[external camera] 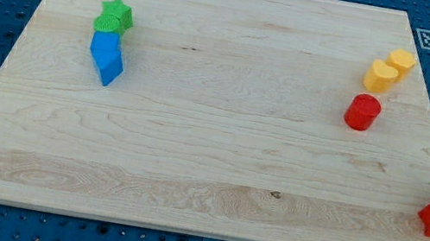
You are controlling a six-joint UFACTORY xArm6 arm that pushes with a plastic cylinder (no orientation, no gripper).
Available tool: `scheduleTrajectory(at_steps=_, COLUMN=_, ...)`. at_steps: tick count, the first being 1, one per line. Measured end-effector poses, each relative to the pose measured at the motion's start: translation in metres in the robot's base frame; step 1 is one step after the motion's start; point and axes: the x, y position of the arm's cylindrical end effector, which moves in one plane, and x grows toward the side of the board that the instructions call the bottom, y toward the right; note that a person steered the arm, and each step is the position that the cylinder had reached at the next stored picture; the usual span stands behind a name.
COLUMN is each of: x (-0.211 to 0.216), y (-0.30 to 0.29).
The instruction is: Slide red circle closer to red star
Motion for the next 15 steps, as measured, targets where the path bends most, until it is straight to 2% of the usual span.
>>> scheduleTrajectory(at_steps=2, x=0.027, y=-0.002)
scheduleTrajectory(at_steps=4, x=0.02, y=-0.01)
scheduleTrajectory(at_steps=7, x=-0.122, y=-0.024)
scheduleTrajectory(at_steps=10, x=-0.154, y=-0.103)
scheduleTrajectory(at_steps=12, x=-0.13, y=-0.106)
scheduleTrajectory(at_steps=15, x=-0.041, y=-0.106)
